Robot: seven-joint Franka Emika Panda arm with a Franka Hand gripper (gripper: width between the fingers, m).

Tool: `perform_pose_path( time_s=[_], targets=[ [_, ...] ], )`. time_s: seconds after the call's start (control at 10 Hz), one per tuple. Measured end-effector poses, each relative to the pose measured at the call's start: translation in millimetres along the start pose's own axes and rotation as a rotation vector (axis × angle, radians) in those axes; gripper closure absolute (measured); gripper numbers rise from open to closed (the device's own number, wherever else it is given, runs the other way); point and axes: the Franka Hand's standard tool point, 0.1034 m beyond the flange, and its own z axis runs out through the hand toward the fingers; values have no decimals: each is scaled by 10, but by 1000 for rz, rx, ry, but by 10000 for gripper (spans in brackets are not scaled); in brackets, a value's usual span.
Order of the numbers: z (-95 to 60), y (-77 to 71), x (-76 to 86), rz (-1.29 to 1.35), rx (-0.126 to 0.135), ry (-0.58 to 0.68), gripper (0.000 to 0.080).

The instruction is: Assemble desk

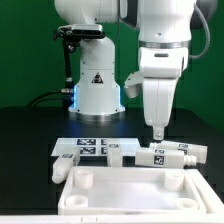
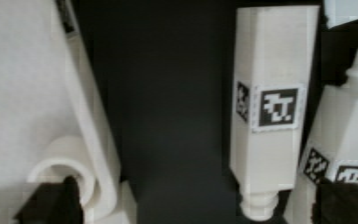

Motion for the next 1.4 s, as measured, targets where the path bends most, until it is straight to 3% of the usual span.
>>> perform_pose_path(
  time_s=[0.3,0.4,0.7,1.0,1.1,1.3,1.4],
  targets=[
    [1,19,-16,12,-3,-1,151],
    [-37,-17,123,40,-37,17,151],
    [75,-343,538,135,-65,49,151],
    [78,-321,497,133,-62,47,151],
    [98,-343,548,188,-74,61,151],
    [310,-609,820,202,-88,97,151],
    [416,-647,906,190,-109,125,151]
  ],
)
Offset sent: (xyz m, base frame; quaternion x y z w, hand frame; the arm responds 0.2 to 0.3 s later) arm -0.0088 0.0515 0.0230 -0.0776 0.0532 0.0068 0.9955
